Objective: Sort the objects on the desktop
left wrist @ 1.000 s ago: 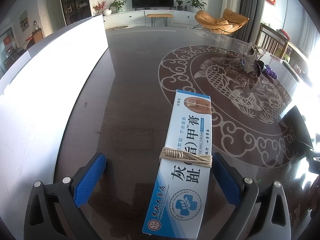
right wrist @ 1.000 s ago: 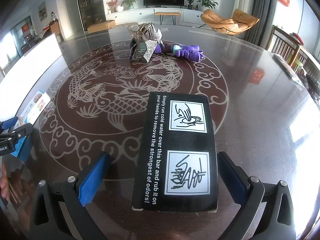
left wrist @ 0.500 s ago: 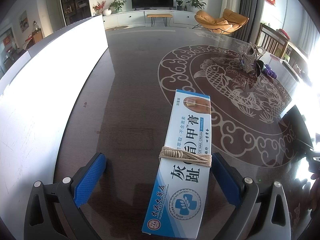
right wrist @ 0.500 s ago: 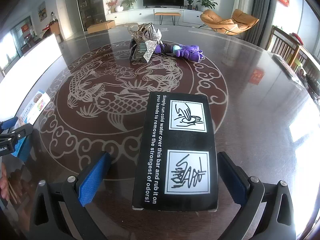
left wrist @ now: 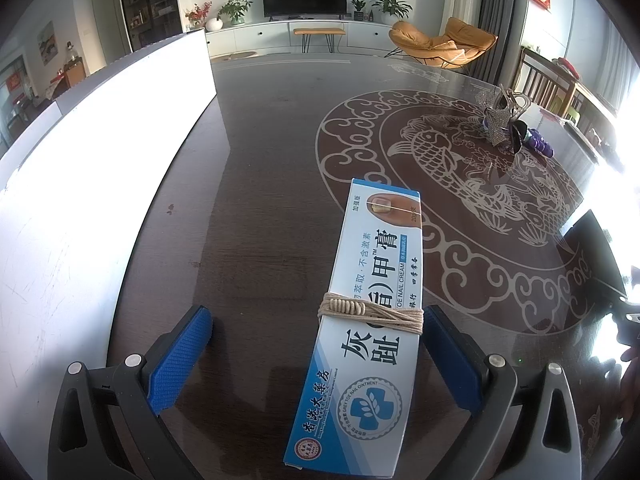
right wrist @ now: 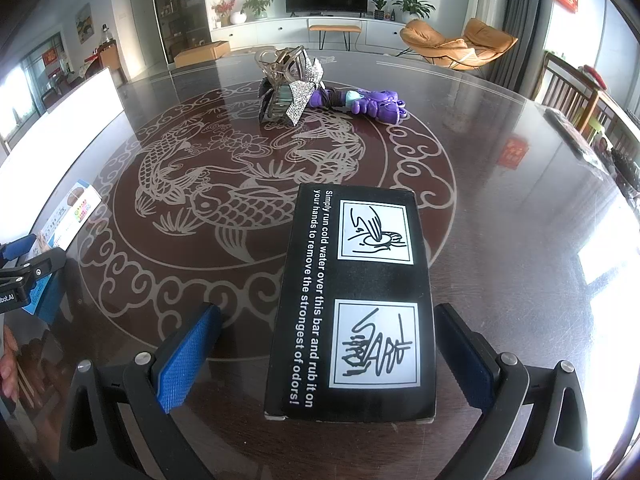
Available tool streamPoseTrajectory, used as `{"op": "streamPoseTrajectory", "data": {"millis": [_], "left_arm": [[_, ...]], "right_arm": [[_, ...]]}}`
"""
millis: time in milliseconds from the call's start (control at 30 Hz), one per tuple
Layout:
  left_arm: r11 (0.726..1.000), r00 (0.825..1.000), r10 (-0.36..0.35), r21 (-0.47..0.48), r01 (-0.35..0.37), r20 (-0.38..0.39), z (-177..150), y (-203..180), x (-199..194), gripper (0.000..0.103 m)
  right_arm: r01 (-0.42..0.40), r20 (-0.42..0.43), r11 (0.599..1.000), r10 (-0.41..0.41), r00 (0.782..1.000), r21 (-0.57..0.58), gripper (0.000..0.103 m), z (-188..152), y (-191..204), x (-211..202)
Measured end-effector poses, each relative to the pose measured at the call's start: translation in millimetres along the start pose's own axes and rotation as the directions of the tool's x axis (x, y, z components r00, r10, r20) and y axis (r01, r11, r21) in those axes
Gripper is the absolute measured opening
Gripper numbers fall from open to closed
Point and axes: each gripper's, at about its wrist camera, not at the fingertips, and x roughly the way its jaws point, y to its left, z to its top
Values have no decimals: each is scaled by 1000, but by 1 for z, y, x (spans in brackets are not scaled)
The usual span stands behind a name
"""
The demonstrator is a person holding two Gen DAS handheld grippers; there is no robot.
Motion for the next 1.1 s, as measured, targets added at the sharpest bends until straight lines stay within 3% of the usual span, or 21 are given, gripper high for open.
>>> {"op": "streamPoseTrajectory", "data": {"millis": [267,400,433,467,500,533,767,967,1100], "left_arm": [[999,999,-23,33,24,-23,2,0,0,103],[986,994,-84,137,93,-70,3,-7,-1,103],[982,994,-99,158,106,-52,2,-9,-4,92],[977,993,-110,179,114,-32,1,-12,-8,62],[972,993,-119,201,120,-17,2,-14,-13,46],[972,994,-109,209,112,-25,2,-16,-14,44],[970,980,-189,165,176,62,-13,-4,-60,43],[957,942,-284,107,269,178,-1,17,-127,43],[953,914,-300,46,299,272,10,57,-174,43]], "right_arm": [[0,-3,1000,0,1000,-3,103,-1,-1,0],[-24,-142,999,20,990,-30,103,16,-6,3],[-37,-174,999,30,984,-38,103,20,-7,5],[-37,-183,998,28,983,-42,91,22,-9,5],[-33,-175,998,25,984,-45,80,25,-11,1],[-38,-185,999,32,982,-30,60,28,-16,-1],[-69,-189,997,63,980,-26,59,25,-8,-31],[-122,-149,989,108,983,-88,59,46,44,-61],[-184,-112,972,168,979,-147,59,74,85,-80]]}}
